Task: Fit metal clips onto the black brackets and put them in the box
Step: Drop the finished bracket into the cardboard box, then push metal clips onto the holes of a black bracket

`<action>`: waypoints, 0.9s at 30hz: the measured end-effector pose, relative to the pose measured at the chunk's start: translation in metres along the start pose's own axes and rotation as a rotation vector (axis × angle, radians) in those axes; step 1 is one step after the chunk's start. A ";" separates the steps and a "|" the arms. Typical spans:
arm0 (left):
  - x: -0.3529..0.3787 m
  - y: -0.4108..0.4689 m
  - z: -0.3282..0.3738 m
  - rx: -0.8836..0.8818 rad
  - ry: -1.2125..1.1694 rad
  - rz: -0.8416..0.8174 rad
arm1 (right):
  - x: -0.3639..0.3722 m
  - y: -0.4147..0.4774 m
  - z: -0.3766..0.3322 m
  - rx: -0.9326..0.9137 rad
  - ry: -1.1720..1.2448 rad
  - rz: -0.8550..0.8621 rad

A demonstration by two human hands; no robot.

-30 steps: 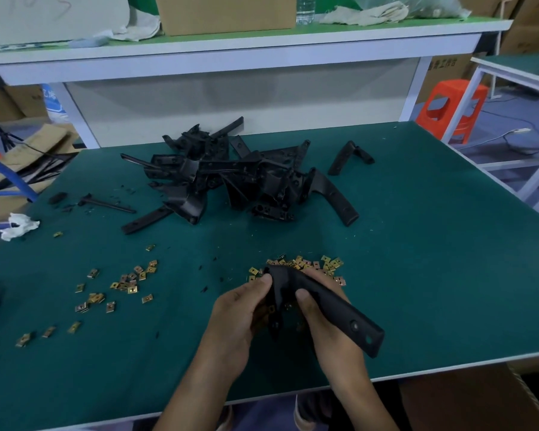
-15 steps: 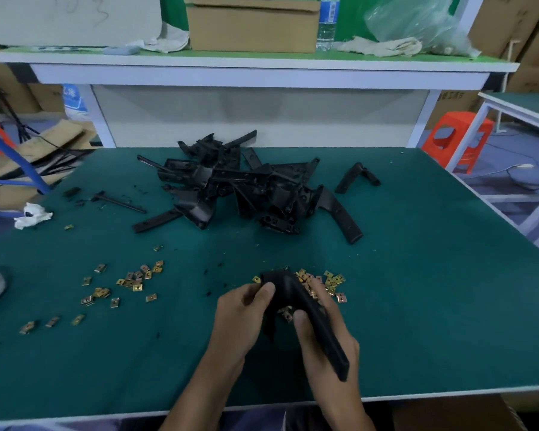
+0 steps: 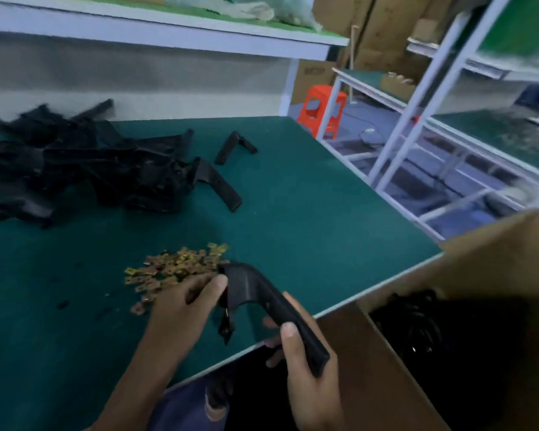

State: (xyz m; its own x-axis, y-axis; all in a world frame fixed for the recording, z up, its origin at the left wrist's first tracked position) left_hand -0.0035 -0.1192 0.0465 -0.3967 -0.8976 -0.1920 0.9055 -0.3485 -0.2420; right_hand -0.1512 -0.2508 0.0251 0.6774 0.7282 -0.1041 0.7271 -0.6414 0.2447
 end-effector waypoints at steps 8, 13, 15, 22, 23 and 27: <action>0.033 0.007 -0.004 0.018 0.051 -0.176 | -0.154 -0.019 0.010 0.186 0.054 0.900; 0.024 0.018 -0.019 0.059 0.126 -0.148 | -0.178 -0.015 0.028 0.307 0.109 0.882; 0.015 0.019 -0.023 0.049 0.120 -0.111 | -0.169 -0.009 0.035 0.323 0.116 0.800; -0.051 0.004 -0.033 0.036 0.044 0.262 | -0.085 0.073 0.022 0.145 -0.042 0.291; -0.065 0.002 -0.037 0.033 0.038 0.331 | -0.067 0.092 0.018 0.090 -0.089 0.178; -0.111 -0.008 -0.051 0.004 -0.003 0.574 | 0.019 0.179 0.019 -0.073 -0.315 -0.189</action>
State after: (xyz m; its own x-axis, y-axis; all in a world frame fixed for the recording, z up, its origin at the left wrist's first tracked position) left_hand 0.0254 -0.0027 0.0218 0.1591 -0.9441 -0.2888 0.9763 0.1939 -0.0958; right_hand -0.0064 -0.3561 0.0488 0.5410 0.7150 -0.4428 0.8406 -0.4752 0.2598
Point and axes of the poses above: each hand's wrist, its own y-axis towards the middle knuckle, its own x-axis out of the palm, z = x × y, the point moved 2 cm from there along y, towards the middle knuckle, and after that the axes turned 8 degrees about -x, right-handed, at the moved point
